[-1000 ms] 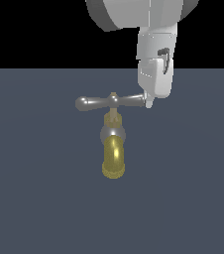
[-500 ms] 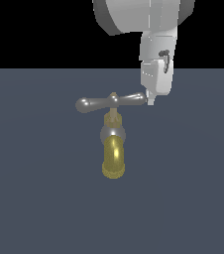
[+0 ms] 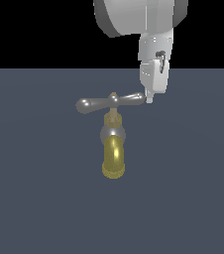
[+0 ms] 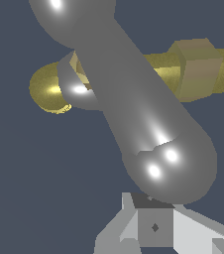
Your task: Turn on the faucet by rotating a designated handle.
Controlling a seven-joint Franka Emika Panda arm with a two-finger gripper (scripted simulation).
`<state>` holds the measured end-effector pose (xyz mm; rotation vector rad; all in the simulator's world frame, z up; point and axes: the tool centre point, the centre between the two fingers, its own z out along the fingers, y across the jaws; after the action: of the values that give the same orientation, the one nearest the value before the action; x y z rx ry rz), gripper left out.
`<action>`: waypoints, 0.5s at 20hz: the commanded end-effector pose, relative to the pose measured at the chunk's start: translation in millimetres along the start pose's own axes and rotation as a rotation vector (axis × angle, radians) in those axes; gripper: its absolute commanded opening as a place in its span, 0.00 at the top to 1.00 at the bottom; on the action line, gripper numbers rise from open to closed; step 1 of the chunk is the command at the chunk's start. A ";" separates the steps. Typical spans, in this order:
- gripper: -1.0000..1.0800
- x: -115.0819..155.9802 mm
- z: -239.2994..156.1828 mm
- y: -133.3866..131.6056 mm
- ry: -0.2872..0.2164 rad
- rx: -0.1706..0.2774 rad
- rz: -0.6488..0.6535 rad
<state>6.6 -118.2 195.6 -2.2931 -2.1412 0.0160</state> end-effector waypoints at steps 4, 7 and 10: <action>1.00 30.9 -1.1 20.9 0.005 -0.006 -0.030; 1.00 38.0 -1.3 30.1 0.005 -0.006 -0.031; 1.00 45.1 -1.7 39.2 0.005 -0.007 -0.032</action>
<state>37.5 -109.5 195.5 -2.3127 -2.1301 0.0219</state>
